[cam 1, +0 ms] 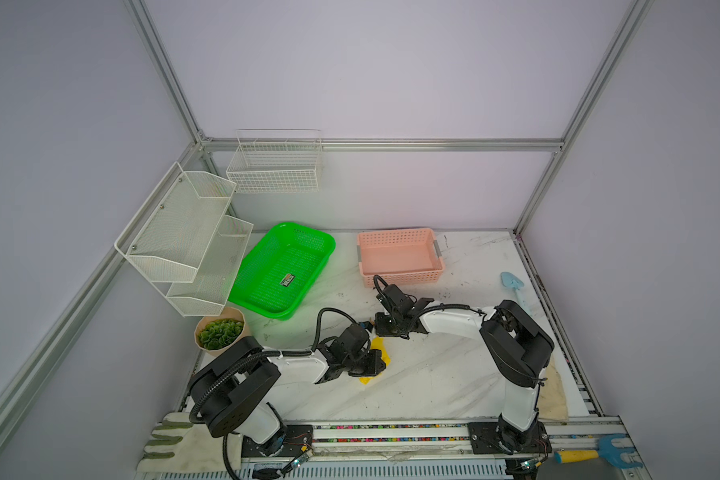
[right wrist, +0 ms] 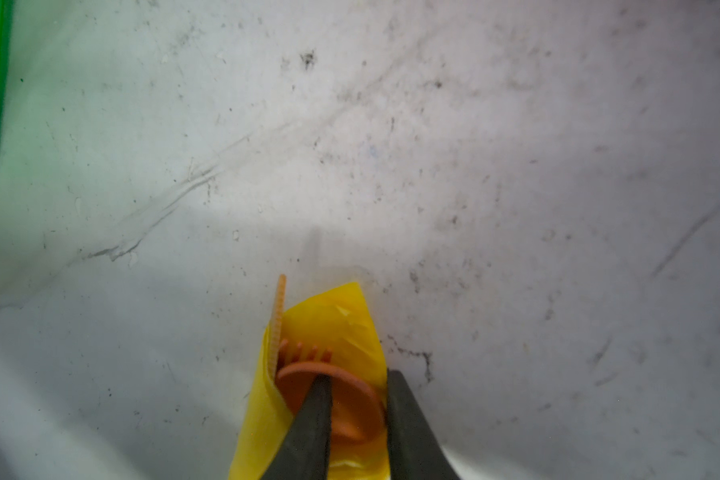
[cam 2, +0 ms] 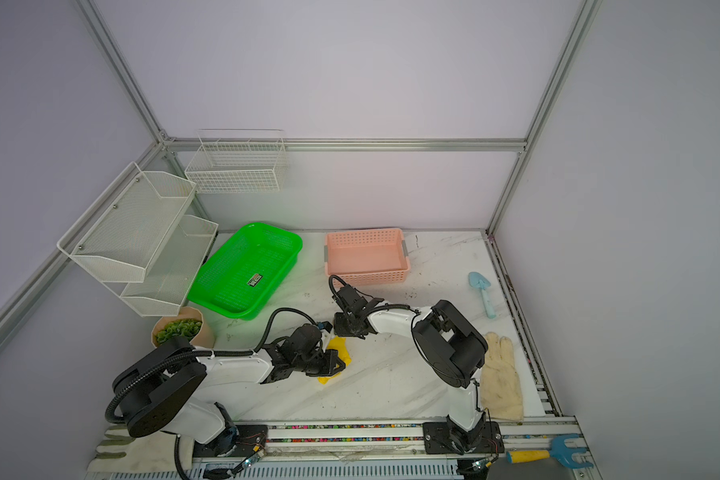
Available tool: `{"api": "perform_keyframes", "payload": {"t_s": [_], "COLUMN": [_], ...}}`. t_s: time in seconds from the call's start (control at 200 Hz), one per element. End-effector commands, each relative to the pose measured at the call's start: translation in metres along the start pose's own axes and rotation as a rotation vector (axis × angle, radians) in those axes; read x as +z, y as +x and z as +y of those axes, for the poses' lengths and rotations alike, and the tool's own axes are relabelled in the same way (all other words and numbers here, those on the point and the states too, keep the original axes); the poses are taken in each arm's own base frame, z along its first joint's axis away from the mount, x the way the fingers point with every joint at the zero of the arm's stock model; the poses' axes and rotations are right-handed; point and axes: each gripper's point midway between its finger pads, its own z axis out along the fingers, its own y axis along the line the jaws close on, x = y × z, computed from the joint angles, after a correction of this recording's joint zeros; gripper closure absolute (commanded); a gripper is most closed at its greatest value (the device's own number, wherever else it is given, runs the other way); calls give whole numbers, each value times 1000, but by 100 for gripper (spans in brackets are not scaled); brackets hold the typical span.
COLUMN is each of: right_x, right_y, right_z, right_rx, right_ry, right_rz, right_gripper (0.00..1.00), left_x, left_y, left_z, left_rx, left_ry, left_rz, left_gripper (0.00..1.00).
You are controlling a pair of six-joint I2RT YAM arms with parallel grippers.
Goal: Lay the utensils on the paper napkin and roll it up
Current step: 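Press the napkin wrap closed with the left gripper while the right gripper pinches it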
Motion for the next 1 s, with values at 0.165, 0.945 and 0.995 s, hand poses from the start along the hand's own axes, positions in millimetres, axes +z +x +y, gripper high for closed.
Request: {"api": "perform_keyframes", "payload": {"t_s": [0.165,0.945,0.995], "right_x": [0,-47,-44], "right_y": [-3,32,35], "right_z": [2,6,4], "right_rx": [-5,42,46], "right_ry": [1,-154,-151], "right_rz": [3,31,36], "right_gripper": [74,86,86], "left_x": [3,13,12], "left_y": [-8,3,2], "left_z": [-28,-6,-7], "left_rx": [63,1,3], "left_ry": [74,-6,-3], "left_rz": [21,63,60], "left_gripper": [99,98,98]}}
